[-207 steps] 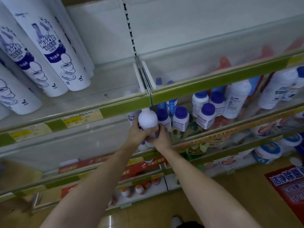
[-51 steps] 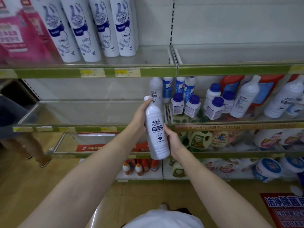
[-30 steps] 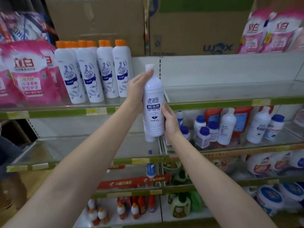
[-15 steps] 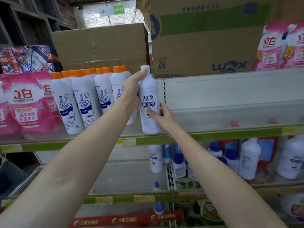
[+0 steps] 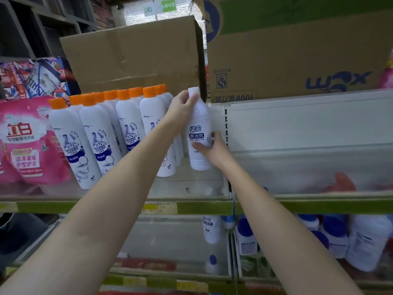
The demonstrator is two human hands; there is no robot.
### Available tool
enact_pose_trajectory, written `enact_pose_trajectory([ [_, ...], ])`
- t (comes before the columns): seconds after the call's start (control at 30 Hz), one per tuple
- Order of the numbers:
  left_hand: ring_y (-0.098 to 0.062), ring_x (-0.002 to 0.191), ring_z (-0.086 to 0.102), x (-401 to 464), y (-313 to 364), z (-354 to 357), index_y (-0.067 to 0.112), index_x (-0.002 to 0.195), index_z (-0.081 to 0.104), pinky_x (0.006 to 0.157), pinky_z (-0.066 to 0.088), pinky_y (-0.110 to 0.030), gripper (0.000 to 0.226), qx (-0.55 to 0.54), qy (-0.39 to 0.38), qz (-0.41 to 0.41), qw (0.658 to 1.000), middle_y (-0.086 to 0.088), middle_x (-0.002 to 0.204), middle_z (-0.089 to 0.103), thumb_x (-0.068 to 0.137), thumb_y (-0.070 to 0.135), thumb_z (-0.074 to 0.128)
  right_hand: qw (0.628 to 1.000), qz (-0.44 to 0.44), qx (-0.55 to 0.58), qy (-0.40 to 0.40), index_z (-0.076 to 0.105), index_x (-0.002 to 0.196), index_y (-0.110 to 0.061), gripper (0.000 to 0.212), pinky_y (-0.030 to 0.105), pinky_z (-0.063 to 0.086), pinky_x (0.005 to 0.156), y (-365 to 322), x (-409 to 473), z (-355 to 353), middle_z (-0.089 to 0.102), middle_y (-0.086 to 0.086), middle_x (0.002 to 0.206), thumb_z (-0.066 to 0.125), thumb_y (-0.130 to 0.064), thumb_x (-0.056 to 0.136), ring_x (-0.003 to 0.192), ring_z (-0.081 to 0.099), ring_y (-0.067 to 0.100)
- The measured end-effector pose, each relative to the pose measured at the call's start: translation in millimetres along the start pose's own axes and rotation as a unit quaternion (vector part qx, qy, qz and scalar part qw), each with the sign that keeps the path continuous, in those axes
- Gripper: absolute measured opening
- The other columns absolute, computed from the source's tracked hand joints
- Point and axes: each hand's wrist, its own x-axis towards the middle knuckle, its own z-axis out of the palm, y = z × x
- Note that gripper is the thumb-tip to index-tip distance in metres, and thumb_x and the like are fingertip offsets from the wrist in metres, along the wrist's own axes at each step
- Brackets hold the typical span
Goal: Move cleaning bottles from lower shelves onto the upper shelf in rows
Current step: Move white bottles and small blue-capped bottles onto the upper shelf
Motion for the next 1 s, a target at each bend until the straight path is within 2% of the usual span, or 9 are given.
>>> enact_pose_trajectory([
  [0.13,-0.023,0.110,0.062,25.7,-4.5,6.6,0.011,0.129,0.055,0.101,0.051,-0.046,0.037,0.116,0.047,0.001,0.992,-0.008,0.118,0.065,0.105,0.037,0.046,0.998,0.030,-0.063,0.003,0.037,0.138,-0.016,0.076,0.041,0.047,0.085,-0.9,29.6,8.3,0.056,0.010,0.137,0.069,-0.061,0.086,0.117,0.060,0.034],
  [0.2,-0.021,0.113,0.059,34.4,-8.4,9.1,0.008,0.136,0.051,0.102,0.048,-0.041,0.041,0.125,0.053,-0.005,0.991,-0.009,0.124,0.063,0.106,0.035,0.045,0.996,0.029,-0.084,0.009,0.037,0.135,-0.015,0.073,0.040,0.044,0.077,1.4,39.6,12.4,0.056,0.013,0.134,0.067,-0.061,0.087,0.113,0.060,0.034],
  [0.27,-0.019,0.107,0.058,39.0,-13.5,11.0,0.008,0.135,0.052,0.100,0.049,-0.038,0.039,0.121,0.060,-0.004,0.991,-0.008,0.119,0.063,0.106,0.033,0.045,0.996,0.021,-0.091,0.013,0.039,0.131,-0.013,0.067,0.038,0.041,0.073,3.4,46.0,13.4,0.057,0.012,0.132,0.067,-0.057,0.089,0.113,0.060,0.034],
  [0.43,-0.018,0.106,0.059,42.8,-23.2,14.2,0.009,0.130,0.056,0.092,0.047,-0.032,0.035,0.109,0.087,0.016,0.990,-0.006,0.116,0.064,0.106,0.032,0.046,0.997,0.013,-0.076,-0.002,0.038,0.136,-0.009,0.071,0.042,0.049,0.085,4.6,51.5,10.1,0.058,0.013,0.135,0.072,-0.050,0.088,0.117,0.059,0.035],
  [0.5,-0.023,0.107,0.060,44.8,-24.3,15.7,0.010,0.125,0.057,0.098,0.049,-0.039,0.034,0.121,0.103,0.013,0.987,-0.010,0.117,0.063,0.105,0.035,0.046,0.998,0.015,-0.061,-0.005,0.037,0.136,-0.008,0.070,0.041,0.048,0.088,3.3,49.7,9.4,0.057,0.014,0.137,0.072,-0.046,0.090,0.120,0.058,0.035],
  [0.6,-0.026,0.107,0.060,40.9,-21.5,17.7,0.010,0.124,0.058,0.100,0.048,-0.046,0.036,0.136,0.117,0.006,0.984,-0.012,0.117,0.062,0.104,0.038,0.046,0.998,0.025,-0.050,0.001,0.035,0.135,-0.006,0.066,0.036,0.043,0.083,-0.8,41.4,9.5,0.056,0.015,0.138,0.071,-0.041,0.092,0.120,0.057,0.035],
  [0.67,-0.026,0.107,0.061,35.0,-17.5,17.7,0.010,0.125,0.057,0.098,0.049,-0.044,0.037,0.142,0.117,0.008,0.983,-0.012,0.118,0.063,0.105,0.039,0.045,0.998,0.039,-0.045,0.008,0.034,0.133,-0.005,0.063,0.035,0.040,0.080,-5.1,33.7,9.1,0.055,0.015,0.138,0.069,-0.040,0.094,0.120,0.057,0.035],
  [0.83,-0.027,0.109,0.061,22.7,-6.0,16.4,0.007,0.130,0.053,0.091,0.049,-0.038,0.039,0.173,0.097,-0.010,0.980,-0.013,0.121,0.062,0.106,0.036,0.043,0.997,0.070,-0.025,0.015,0.035,0.134,-0.007,0.064,0.040,0.046,0.085,-17.9,22.6,10.2,0.055,0.014,0.139,0.069,-0.042,0.093,0.119,0.058,0.036],
  [1.0,-0.031,0.123,0.055,-0.1,1.3,9.1,0.004,0.142,0.043,0.096,0.046,-0.038,0.049,0.255,0.056,-0.041,0.964,-0.015,0.137,0.053,0.102,0.030,0.054,0.992,0.106,-0.053,0.034,0.038,0.141,-0.007,0.072,0.034,0.042,0.080,-27.2,7.6,9.5,0.053,0.013,0.142,0.068,-0.051,0.091,0.123,0.057,0.033],
])
